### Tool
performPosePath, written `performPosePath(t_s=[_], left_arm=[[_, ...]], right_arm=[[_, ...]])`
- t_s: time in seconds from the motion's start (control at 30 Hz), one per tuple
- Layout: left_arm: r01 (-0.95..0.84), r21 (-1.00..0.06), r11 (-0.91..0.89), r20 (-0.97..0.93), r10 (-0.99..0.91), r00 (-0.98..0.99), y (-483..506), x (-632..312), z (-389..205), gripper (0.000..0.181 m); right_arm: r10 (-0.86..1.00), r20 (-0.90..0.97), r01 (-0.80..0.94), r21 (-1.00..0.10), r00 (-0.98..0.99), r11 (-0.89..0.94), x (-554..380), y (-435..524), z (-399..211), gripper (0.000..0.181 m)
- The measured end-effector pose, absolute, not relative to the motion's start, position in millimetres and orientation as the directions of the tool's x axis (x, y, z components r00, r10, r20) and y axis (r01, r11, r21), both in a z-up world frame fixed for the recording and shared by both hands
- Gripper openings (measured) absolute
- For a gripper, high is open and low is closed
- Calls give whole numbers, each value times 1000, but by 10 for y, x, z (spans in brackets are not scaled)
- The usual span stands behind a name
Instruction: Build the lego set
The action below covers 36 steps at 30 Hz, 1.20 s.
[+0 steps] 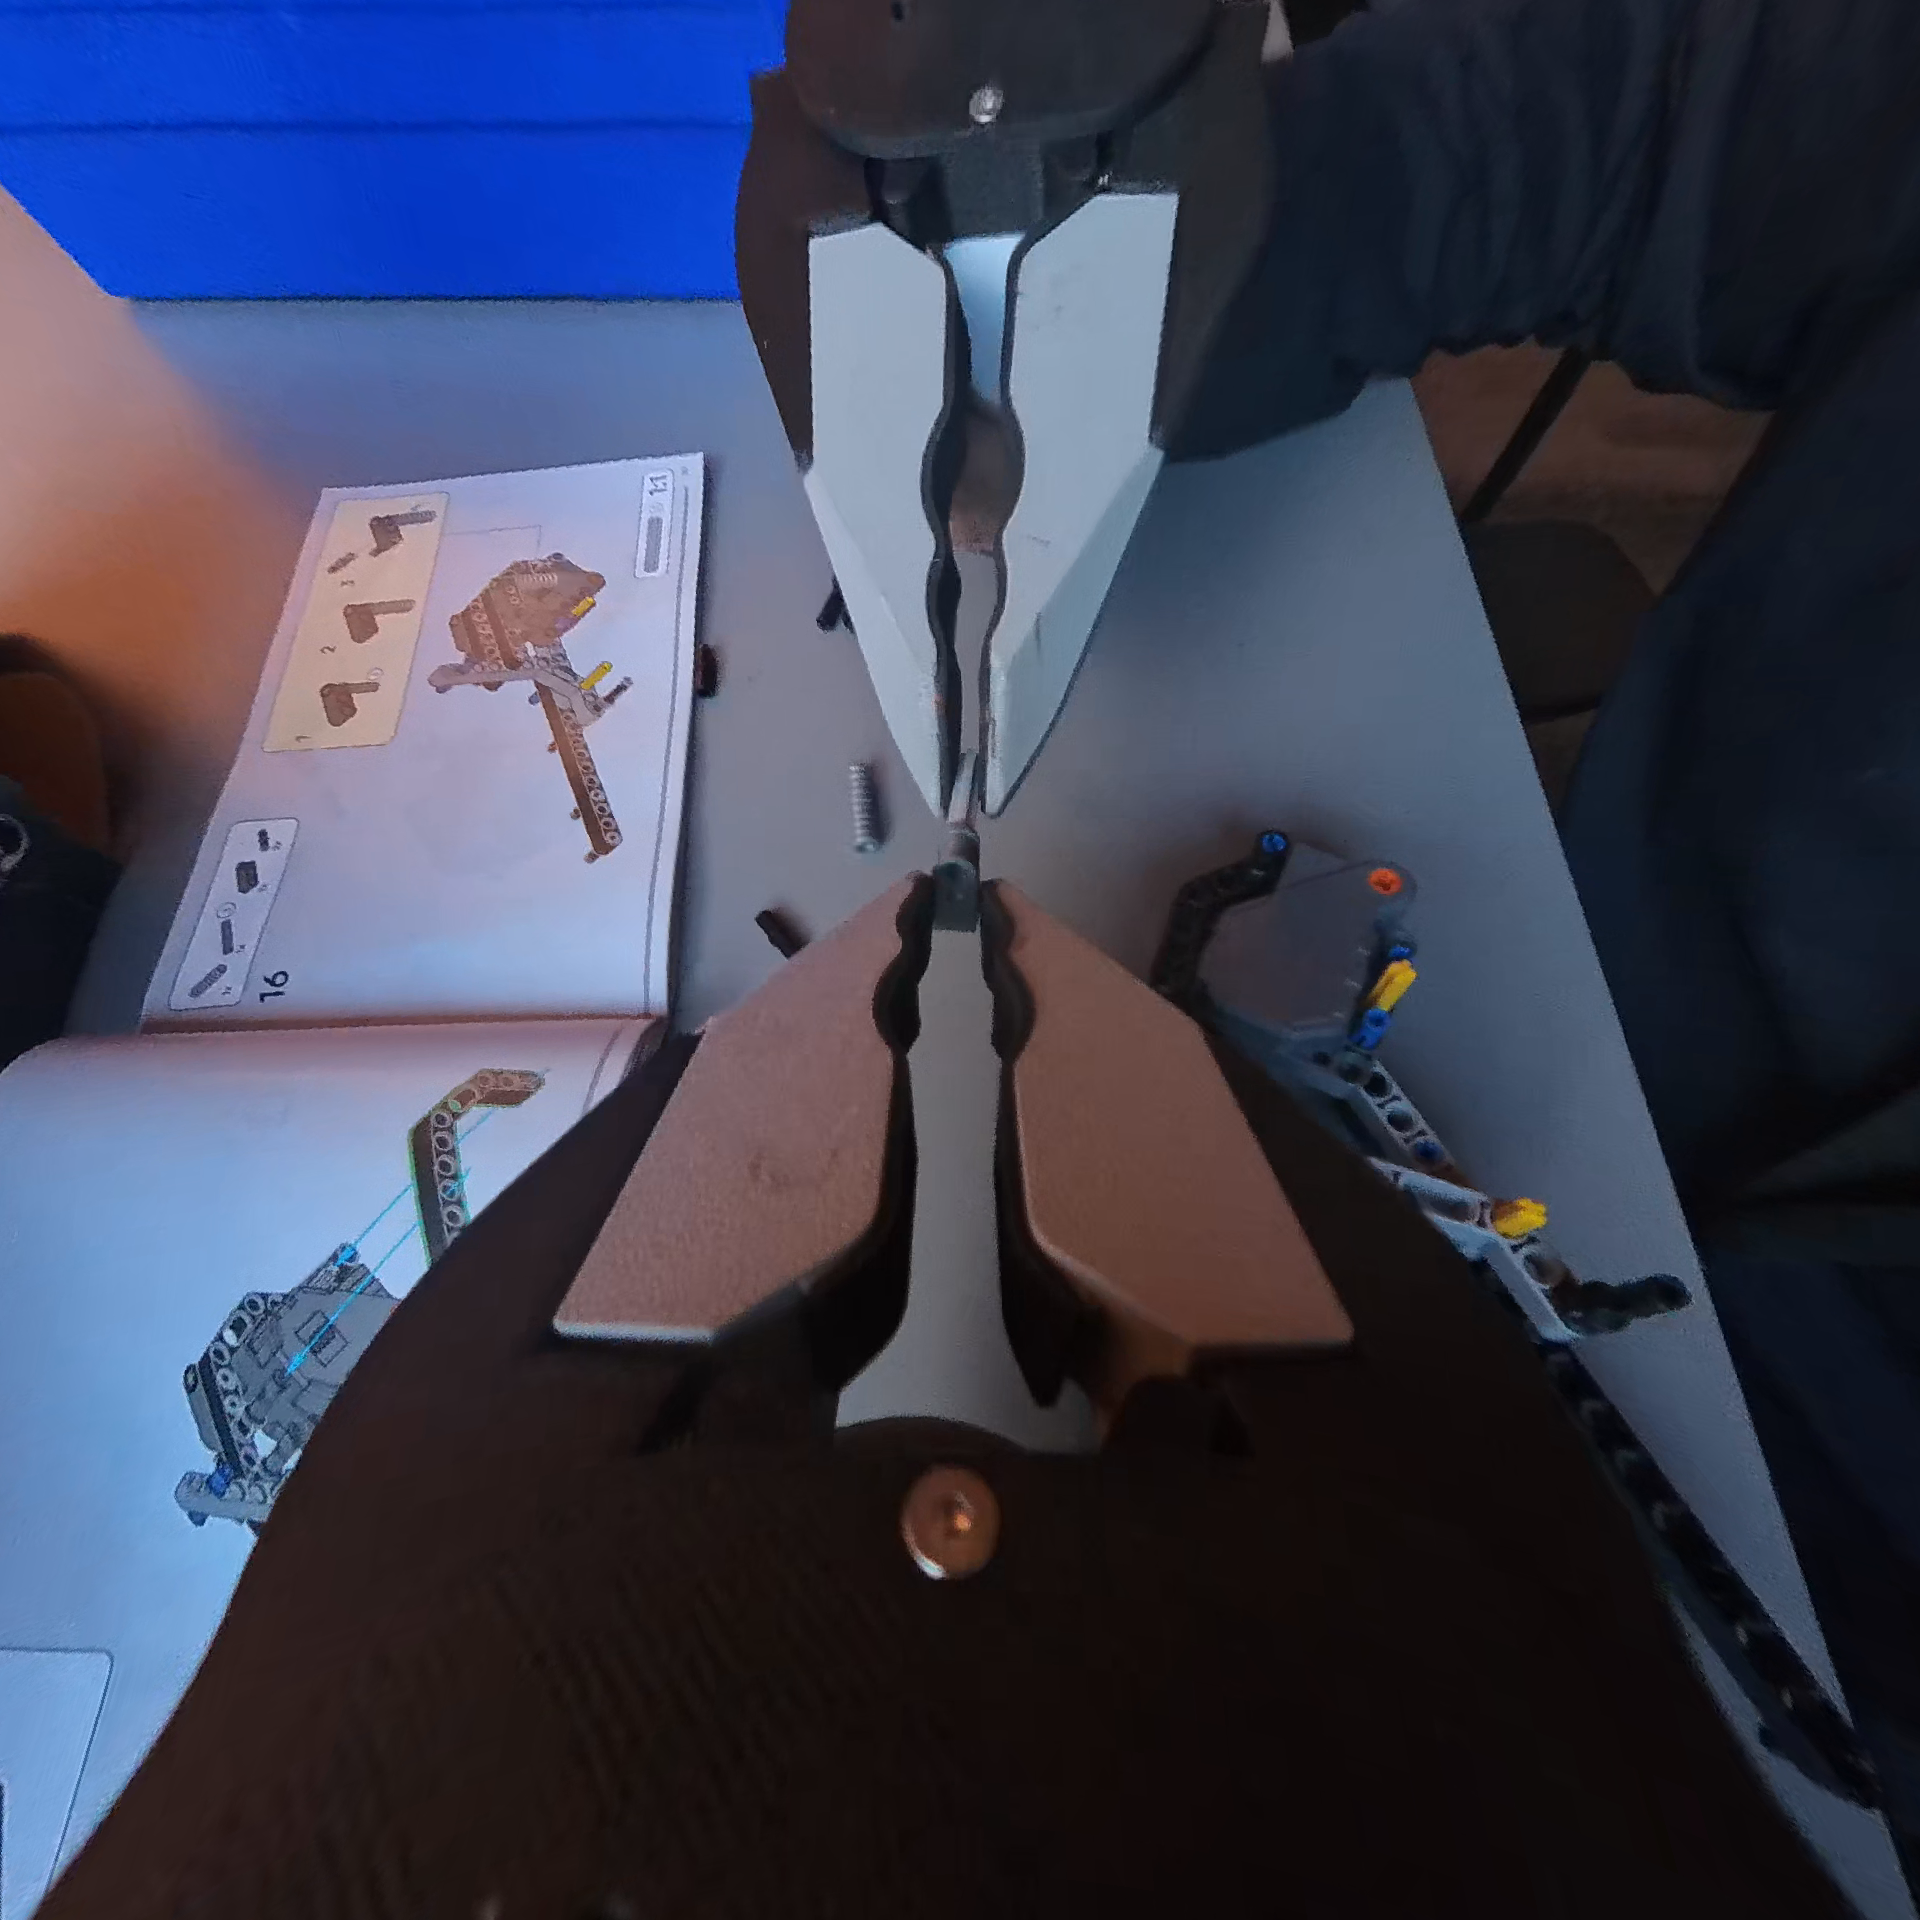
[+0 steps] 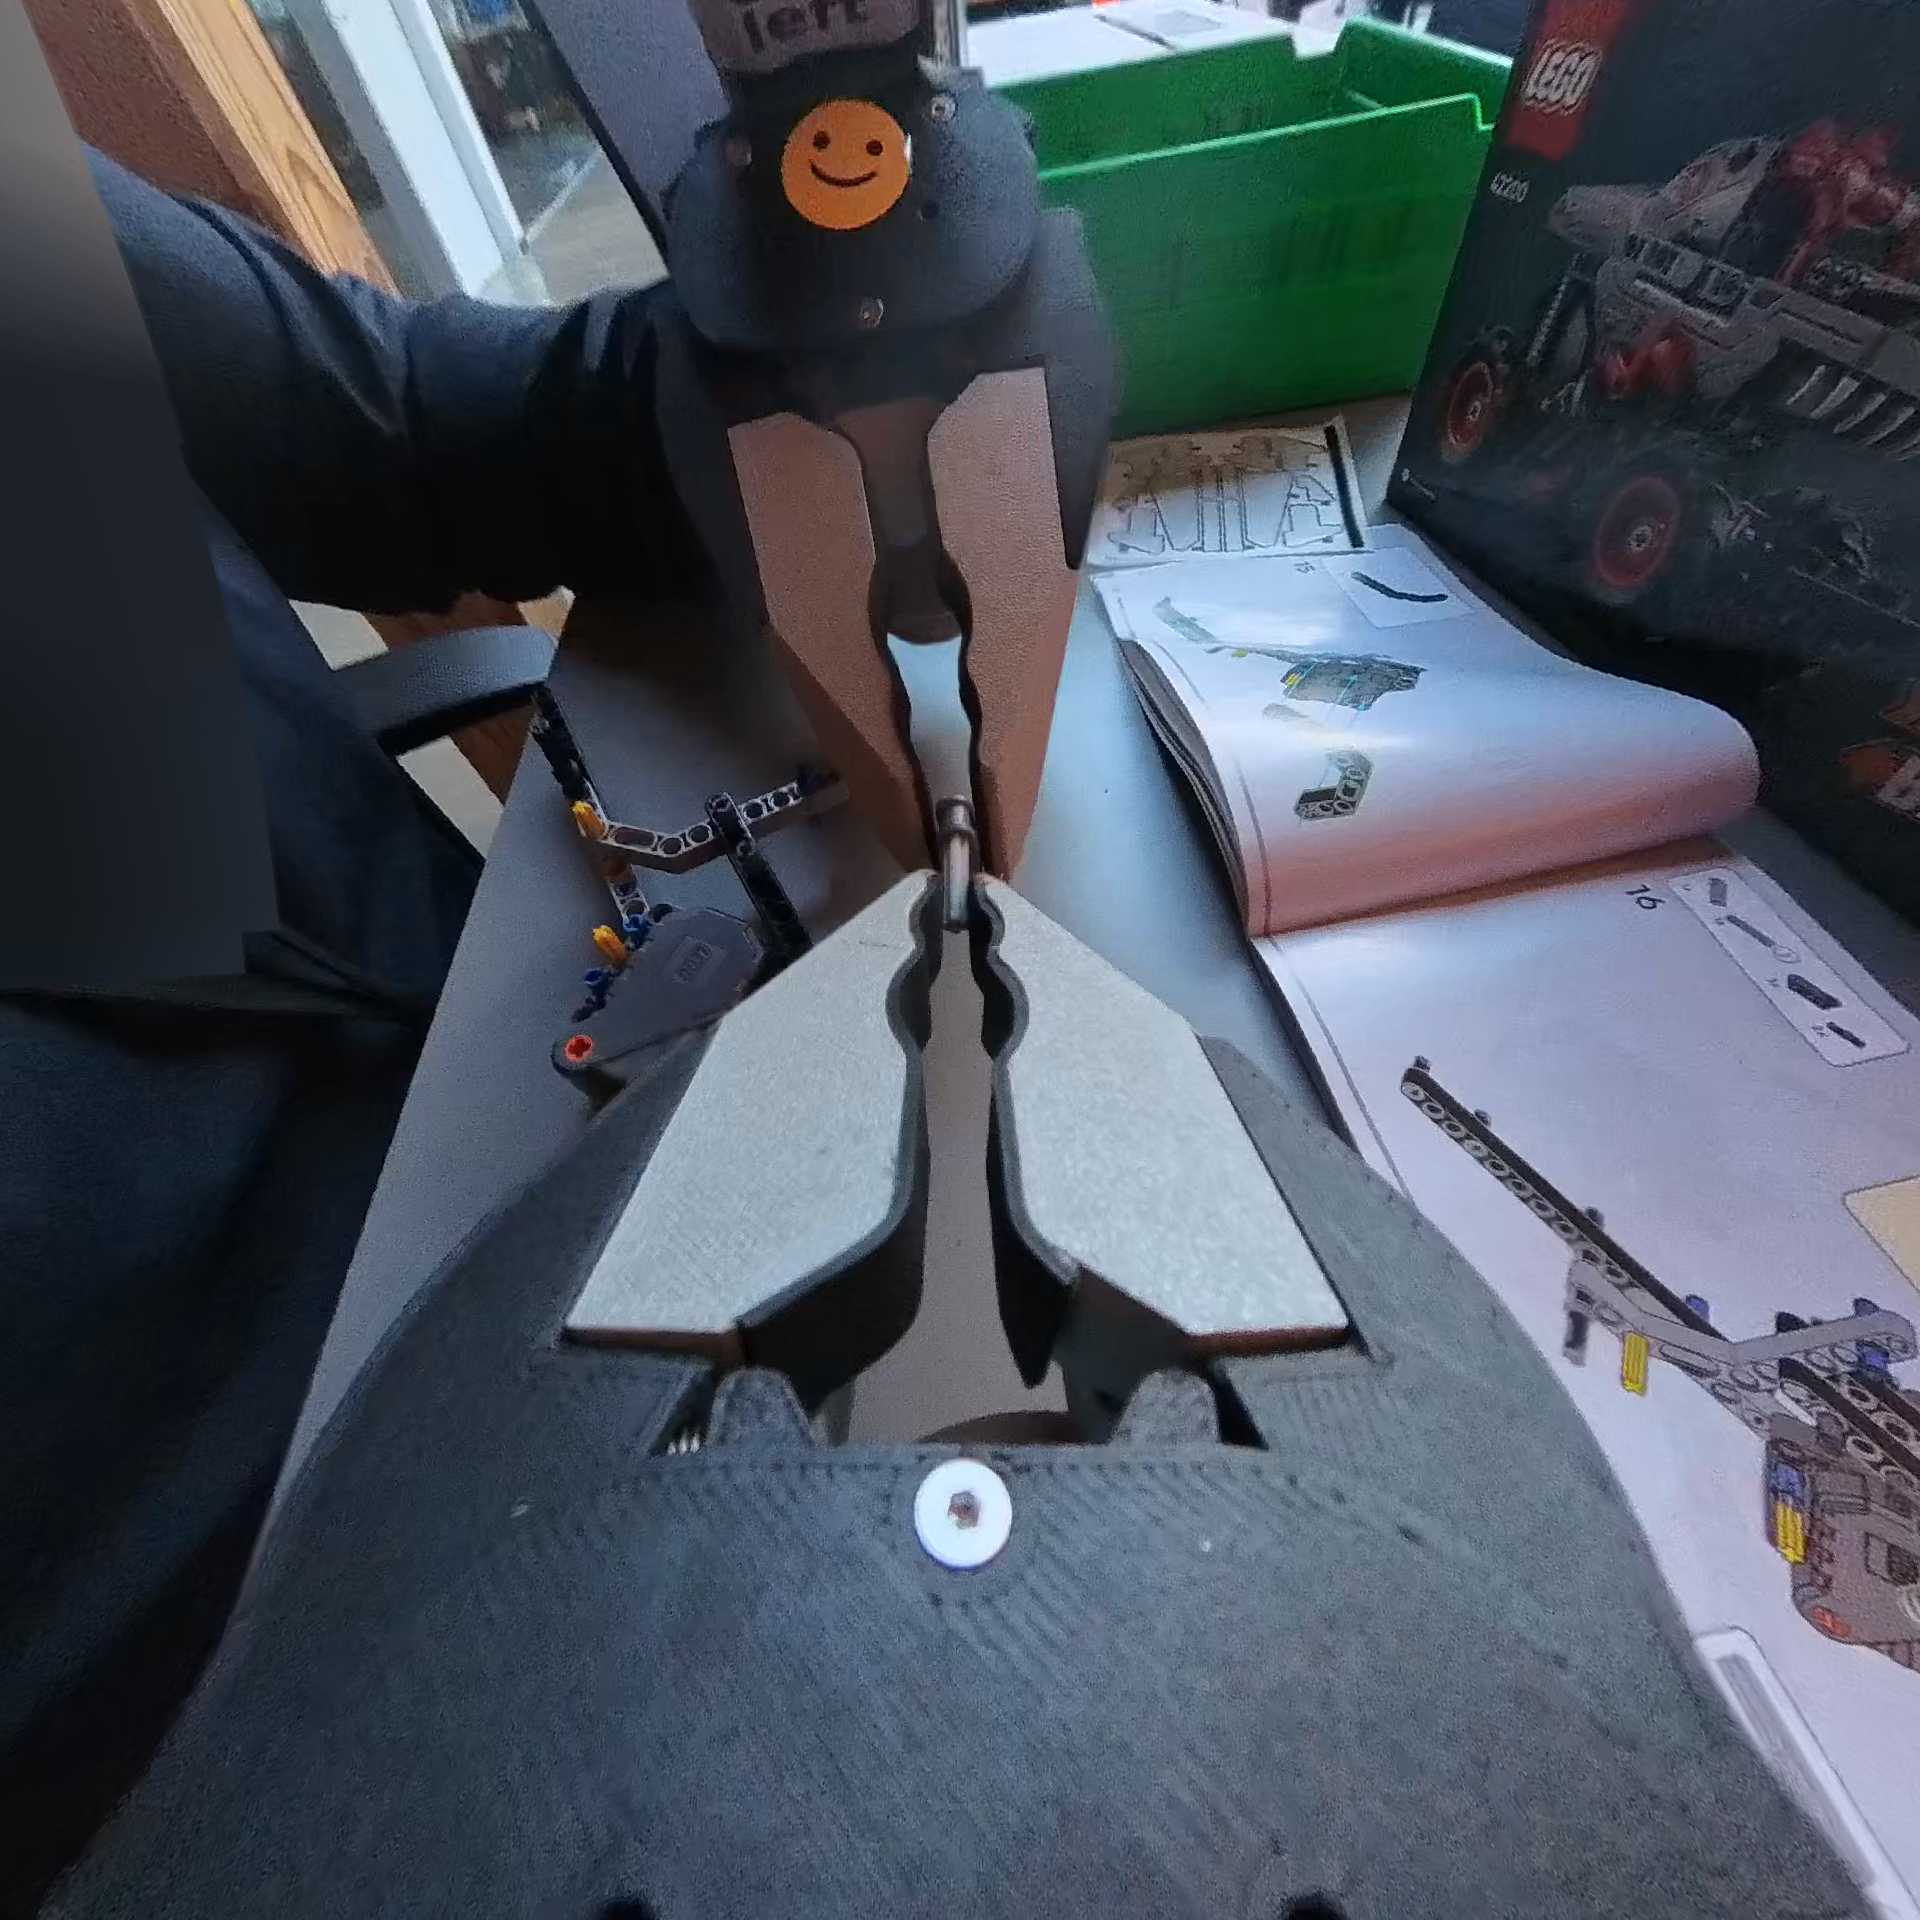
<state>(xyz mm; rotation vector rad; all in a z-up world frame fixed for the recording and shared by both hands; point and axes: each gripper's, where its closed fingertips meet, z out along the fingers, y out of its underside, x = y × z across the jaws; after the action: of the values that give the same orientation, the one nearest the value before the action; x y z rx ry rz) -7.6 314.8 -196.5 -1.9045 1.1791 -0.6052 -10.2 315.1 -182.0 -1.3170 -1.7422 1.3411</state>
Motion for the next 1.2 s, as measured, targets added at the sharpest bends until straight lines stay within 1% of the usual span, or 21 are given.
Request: performPosePath(t_s=[0.17, 0.43, 0.7, 0.87, 0.97, 1.2], left_arm=[[-449, -856, -258, 24, -886, 464, 3156, -81, -1869, 12], [-405, -881, -246, 38, -888, 458, 3145, -66, -1782, 13], [-389, -893, -227, 22, -885, 465, 3161, -76, -1745, 5], [-407, -892, -199, -8, -891, 453, 3151, -75, -1757, 6], [-420, -892, -167, -43, -893, 447, 3148, -76, -1744, 6], [-412, -900, -140, -59, -899, 435, 3131, -60, -1711, 6]], right_arm=[[923, -171, 339, -939, -346, -47, -95, 3193, -1763, 2], [922, -166, 344, -938, -350, -39, -93, 3176, -1777, 2], [918, -167, 344, -938, -359, -36, -89, 3153, -1774, 2], [918, -165, 346, -938, -361, -32, -86, 3143, -1783, 2], [925, -134, 333, -943, -357, -8, -81, 3148, -1764, 2], [926, -93, 311, -950, -367, 28, -65, 3125, -1730, 2]])
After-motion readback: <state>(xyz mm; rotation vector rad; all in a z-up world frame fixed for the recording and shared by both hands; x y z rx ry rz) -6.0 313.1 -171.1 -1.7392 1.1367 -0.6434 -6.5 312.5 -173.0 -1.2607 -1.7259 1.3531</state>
